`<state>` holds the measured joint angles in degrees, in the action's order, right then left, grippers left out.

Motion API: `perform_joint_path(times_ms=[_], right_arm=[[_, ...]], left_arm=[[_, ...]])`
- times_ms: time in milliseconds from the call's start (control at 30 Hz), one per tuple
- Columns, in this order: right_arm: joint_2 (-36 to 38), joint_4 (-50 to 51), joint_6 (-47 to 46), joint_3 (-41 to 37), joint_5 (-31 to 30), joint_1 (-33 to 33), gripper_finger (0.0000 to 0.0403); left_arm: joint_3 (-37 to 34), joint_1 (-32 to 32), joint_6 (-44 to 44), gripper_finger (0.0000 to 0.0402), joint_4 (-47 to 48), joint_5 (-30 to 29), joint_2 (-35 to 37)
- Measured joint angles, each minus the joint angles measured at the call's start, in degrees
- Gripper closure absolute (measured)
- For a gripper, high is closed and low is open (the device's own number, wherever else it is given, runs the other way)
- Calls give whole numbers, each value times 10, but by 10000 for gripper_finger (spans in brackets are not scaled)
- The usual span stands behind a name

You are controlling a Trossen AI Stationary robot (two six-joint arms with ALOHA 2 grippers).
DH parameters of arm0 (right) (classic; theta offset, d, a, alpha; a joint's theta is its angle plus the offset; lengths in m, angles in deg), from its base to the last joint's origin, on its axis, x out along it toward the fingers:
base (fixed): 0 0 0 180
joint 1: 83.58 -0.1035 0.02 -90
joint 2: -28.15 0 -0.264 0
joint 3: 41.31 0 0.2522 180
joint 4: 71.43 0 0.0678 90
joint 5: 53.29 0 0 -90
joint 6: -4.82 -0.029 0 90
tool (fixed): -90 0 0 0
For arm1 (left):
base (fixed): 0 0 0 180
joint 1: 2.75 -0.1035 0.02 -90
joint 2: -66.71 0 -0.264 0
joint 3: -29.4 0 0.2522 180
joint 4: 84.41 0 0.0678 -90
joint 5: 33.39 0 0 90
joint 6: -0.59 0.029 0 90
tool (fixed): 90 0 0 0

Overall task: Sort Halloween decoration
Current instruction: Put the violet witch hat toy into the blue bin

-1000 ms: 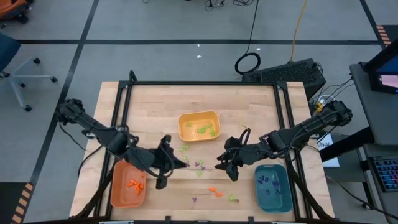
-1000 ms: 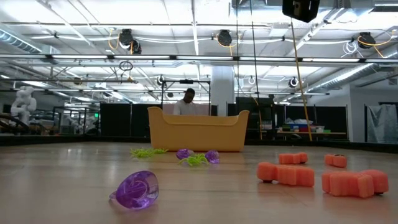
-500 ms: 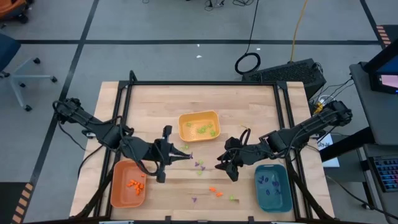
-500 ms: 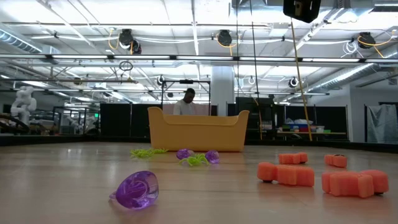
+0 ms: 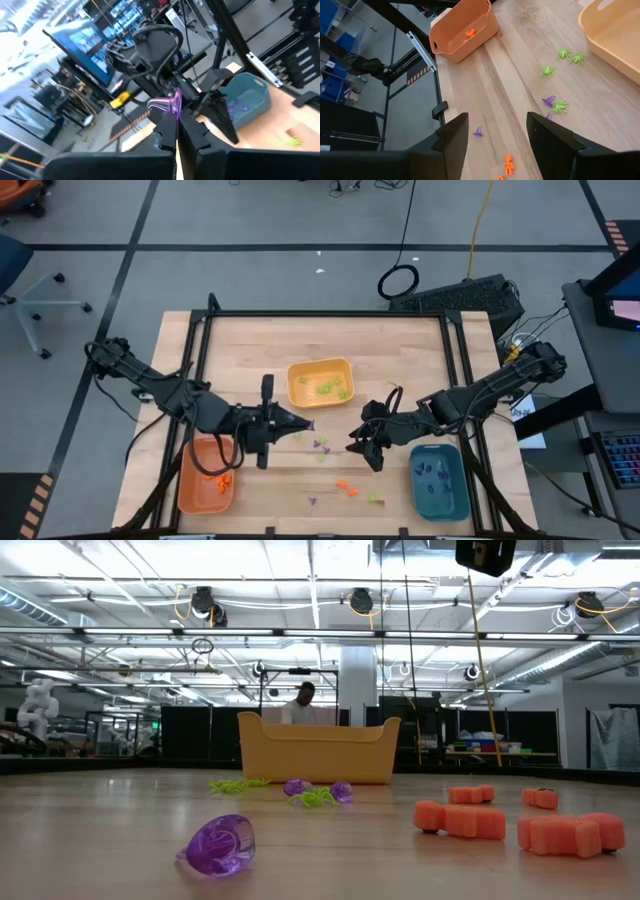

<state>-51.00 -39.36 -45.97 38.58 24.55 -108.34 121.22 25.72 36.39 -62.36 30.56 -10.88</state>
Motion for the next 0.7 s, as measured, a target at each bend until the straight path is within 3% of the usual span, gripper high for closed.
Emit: perform_joint_path(times_ms=[700], right_arm=[[0,-49,-1,0,2,-1,216]], left_arm=[[0,0,0,401,-3,-7,0]])
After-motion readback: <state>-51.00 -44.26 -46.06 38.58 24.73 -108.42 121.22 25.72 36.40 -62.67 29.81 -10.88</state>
